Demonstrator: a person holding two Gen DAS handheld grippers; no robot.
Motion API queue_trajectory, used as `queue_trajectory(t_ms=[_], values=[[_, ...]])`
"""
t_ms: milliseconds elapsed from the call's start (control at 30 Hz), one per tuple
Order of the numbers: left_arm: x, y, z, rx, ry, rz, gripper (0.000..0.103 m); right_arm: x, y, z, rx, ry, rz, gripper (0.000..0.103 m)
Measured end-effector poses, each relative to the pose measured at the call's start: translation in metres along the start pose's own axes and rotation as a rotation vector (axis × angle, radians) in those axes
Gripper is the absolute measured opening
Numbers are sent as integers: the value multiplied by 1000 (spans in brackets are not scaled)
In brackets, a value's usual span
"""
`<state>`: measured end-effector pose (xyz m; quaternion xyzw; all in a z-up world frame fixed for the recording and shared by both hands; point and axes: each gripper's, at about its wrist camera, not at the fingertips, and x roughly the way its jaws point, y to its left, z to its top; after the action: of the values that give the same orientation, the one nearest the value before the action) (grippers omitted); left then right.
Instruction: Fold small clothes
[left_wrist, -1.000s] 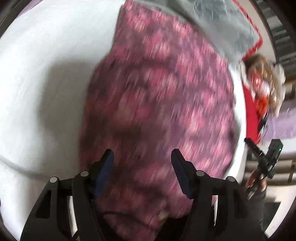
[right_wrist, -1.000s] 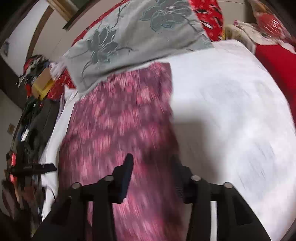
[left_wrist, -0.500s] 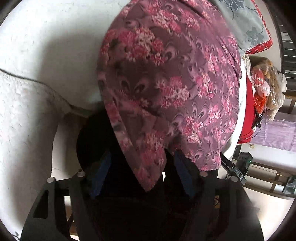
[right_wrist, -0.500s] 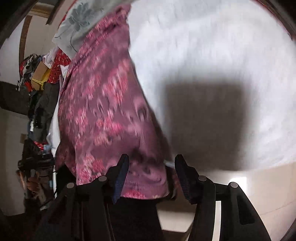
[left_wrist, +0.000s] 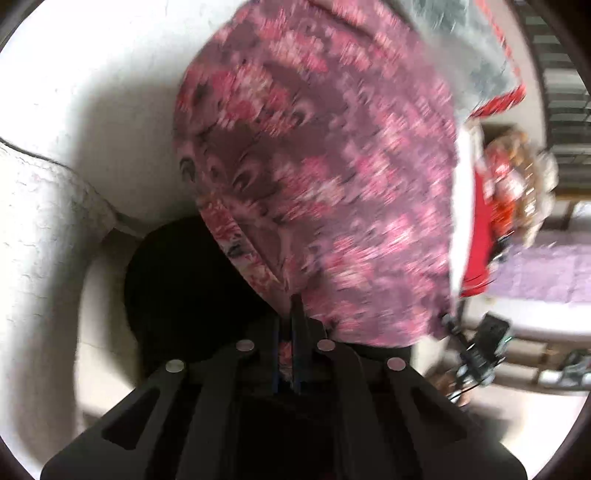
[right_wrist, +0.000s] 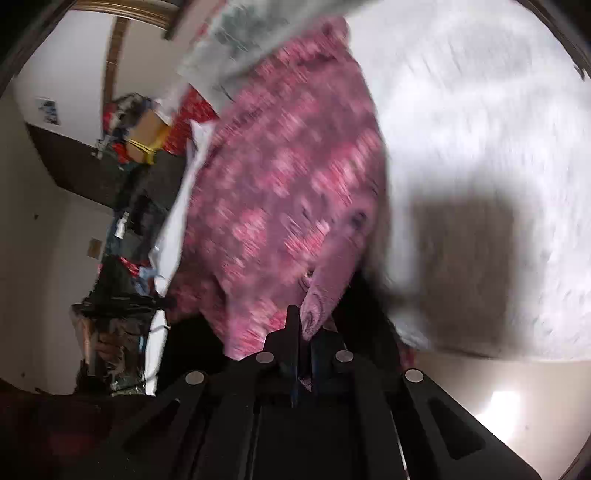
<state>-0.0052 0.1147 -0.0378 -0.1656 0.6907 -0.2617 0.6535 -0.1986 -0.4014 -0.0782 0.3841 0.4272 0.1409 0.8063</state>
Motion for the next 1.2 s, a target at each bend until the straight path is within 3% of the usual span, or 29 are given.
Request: queue_trajectory(t_ms=[267, 533, 800, 967, 1200], values=[[-36, -15, 34, -8, -141, -147, 2, -27, 48, 50, -54, -159, 95, 4], [-45, -23, 101, -51, -270, -214, 2, -18, 65, 127, -32, -266, 144, 4], [-56, -27, 197, -81, -417, -276, 2, 12, 43, 210, 66, -350, 157, 4], [-41, -36, 265, -103, -433, -278, 2, 39, 22, 257, 145, -383, 161, 4], [-19, -49, 334, -102, -456, -276, 2, 72, -11, 317, 244, -452, 160, 4]])
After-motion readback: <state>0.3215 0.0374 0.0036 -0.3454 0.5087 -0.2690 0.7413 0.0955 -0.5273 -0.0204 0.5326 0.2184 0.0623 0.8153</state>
